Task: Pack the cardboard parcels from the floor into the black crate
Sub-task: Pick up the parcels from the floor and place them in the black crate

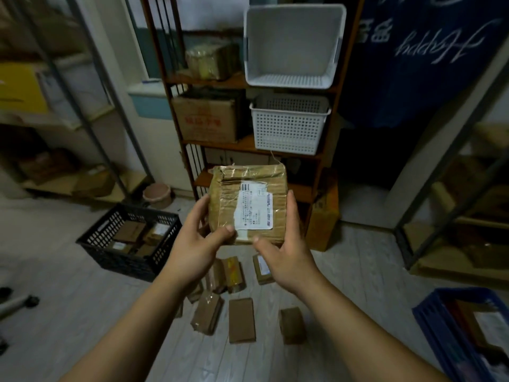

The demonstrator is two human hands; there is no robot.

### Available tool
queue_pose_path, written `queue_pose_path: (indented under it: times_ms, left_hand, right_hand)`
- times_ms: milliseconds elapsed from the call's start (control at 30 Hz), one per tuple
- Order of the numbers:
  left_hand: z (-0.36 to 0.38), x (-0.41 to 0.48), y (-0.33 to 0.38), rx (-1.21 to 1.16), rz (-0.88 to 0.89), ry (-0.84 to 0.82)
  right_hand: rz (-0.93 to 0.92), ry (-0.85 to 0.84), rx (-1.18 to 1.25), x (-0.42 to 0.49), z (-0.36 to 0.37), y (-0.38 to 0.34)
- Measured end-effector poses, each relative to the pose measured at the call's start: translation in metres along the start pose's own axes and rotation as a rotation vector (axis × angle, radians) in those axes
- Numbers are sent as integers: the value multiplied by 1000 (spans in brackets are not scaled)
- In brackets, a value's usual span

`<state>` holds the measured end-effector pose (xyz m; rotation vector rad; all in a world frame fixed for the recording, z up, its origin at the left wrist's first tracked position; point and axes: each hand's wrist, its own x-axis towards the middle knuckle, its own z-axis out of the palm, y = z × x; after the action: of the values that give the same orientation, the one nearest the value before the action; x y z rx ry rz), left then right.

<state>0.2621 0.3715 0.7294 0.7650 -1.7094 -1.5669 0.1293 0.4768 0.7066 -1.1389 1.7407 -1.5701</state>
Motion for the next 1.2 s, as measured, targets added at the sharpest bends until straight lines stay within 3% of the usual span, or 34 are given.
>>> queue_pose_path:
  times_ms: [233,567,733,1200]
  left_hand:
    - [-78,-8,35,32,79,30]
    - [-321,29,63,139,108,58]
    - [-414,55,68,201,90,55]
    - [-529,227,32,280,28,66]
  right_hand:
    - [-152,32,-56,14,61,-54]
    - [-205,25,62,84,297,-107]
    - [-209,-8,100,120,374,-127]
    - [-154,-23,236,306,484,-88]
